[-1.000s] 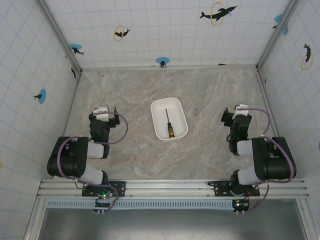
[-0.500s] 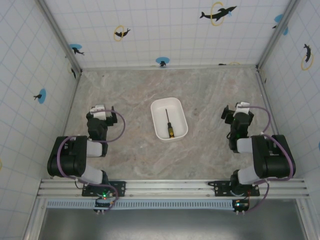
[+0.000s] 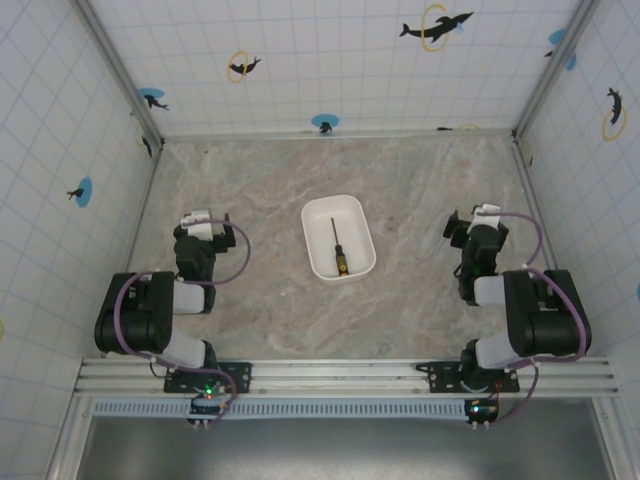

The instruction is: Put the screwdriver in the bin

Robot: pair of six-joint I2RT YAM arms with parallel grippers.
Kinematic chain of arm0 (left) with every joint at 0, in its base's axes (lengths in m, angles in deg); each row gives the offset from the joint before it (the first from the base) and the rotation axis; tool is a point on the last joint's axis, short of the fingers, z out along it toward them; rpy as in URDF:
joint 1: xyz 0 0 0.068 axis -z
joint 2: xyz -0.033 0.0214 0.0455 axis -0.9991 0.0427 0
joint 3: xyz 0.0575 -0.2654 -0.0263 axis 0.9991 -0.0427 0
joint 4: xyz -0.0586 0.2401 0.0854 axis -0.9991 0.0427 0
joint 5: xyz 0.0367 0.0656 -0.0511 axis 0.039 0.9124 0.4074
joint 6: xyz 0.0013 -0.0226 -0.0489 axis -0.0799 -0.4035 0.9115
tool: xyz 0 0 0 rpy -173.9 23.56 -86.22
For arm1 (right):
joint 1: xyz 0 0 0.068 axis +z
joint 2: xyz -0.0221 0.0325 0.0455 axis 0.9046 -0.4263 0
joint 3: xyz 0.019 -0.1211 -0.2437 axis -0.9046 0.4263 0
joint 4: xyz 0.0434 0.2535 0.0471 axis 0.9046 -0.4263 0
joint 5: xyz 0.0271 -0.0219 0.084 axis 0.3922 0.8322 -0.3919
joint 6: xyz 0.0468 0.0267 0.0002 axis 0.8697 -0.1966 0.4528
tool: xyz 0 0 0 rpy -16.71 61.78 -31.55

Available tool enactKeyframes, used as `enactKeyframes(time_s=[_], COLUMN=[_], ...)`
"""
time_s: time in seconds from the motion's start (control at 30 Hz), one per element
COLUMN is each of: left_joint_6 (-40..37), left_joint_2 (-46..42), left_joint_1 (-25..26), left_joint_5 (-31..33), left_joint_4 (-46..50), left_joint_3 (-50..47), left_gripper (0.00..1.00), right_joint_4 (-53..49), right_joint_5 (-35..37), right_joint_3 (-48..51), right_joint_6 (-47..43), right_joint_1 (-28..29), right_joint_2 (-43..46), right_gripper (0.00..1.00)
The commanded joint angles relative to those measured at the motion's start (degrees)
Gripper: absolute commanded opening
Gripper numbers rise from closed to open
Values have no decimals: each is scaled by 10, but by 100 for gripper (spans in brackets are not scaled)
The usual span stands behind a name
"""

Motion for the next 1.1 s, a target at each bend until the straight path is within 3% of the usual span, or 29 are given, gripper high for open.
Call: enactKeyframes(time_s=[0.0, 1.07], left_joint_6=[5, 6], left_joint_2=[6, 7], left_joint_1=[-5, -4], left_joint_5=[-7, -7], left_joint_4=[-5, -6], left_joint_3=[12, 11], left_gripper=[98, 98], right_joint_4=[13, 13], right_joint_5=[5, 14], right_joint_3=[-15, -14], right_joint_6=[2, -1], right_joint_1=[-1, 4], right_joint_2=[-1, -1], right_gripper=[99, 99])
